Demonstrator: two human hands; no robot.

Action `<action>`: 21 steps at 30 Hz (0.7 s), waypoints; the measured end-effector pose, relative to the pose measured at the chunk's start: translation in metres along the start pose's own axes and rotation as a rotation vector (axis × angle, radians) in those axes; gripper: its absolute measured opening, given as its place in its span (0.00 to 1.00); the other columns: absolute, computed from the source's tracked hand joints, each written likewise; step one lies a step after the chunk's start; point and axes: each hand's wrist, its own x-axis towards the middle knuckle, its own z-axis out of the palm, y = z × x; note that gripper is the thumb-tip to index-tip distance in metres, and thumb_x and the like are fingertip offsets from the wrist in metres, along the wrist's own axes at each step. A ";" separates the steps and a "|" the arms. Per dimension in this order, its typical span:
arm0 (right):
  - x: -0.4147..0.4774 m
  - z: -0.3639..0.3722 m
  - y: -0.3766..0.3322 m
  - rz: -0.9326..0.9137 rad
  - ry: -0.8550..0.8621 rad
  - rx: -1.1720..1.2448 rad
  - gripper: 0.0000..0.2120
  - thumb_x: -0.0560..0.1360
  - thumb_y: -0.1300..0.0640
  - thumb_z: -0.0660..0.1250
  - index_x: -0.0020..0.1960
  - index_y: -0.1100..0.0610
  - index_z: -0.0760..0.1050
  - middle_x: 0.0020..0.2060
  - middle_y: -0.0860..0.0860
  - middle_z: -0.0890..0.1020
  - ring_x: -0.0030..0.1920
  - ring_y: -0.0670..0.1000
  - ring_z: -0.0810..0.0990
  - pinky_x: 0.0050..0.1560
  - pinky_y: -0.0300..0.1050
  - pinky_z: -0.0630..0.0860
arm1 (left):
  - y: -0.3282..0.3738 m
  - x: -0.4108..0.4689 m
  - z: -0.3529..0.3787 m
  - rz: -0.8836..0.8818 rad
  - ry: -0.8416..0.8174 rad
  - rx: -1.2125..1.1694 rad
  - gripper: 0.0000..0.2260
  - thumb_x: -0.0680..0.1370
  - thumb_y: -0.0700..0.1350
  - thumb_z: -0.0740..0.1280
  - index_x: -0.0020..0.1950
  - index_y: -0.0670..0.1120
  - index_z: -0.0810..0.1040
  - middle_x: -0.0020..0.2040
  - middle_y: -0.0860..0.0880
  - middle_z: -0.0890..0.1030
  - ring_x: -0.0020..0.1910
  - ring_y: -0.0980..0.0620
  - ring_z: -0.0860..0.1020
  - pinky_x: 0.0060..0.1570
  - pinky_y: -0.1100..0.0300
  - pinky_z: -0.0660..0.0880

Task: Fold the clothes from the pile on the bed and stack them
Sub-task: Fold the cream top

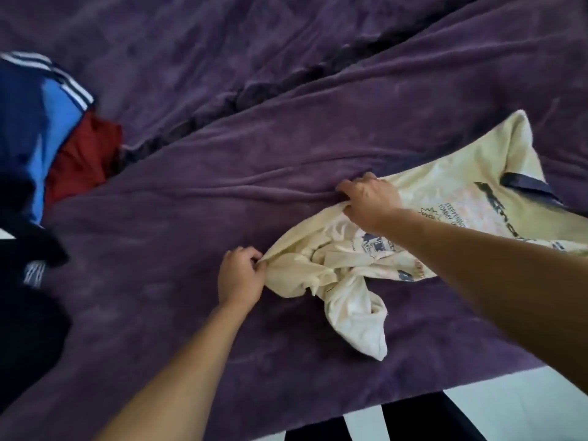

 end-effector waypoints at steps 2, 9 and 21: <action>-0.007 -0.006 0.006 0.049 0.099 0.058 0.11 0.74 0.55 0.64 0.55 0.53 0.79 0.51 0.54 0.81 0.55 0.58 0.76 0.44 0.48 0.70 | 0.005 0.002 -0.012 -0.012 0.113 -0.218 0.01 0.71 0.37 0.68 0.40 0.42 0.78 0.39 0.46 0.77 0.40 0.45 0.75 0.42 0.56 0.69; 0.032 -0.088 0.017 0.165 0.438 0.118 0.08 0.74 0.55 0.61 0.46 0.58 0.76 0.43 0.59 0.80 0.44 0.62 0.78 0.40 0.50 0.69 | 0.063 0.085 -0.089 0.175 0.267 -0.394 0.02 0.75 0.38 0.64 0.46 0.41 0.73 0.37 0.48 0.75 0.40 0.42 0.75 0.42 0.48 0.72; -0.020 -0.036 -0.017 -0.067 0.432 0.196 0.15 0.73 0.57 0.69 0.59 0.58 0.78 0.60 0.58 0.77 0.57 0.60 0.76 0.52 0.55 0.75 | 0.029 0.098 -0.048 -0.275 0.073 0.033 0.31 0.71 0.65 0.66 0.64 0.44 0.68 0.63 0.42 0.74 0.63 0.39 0.72 0.60 0.43 0.66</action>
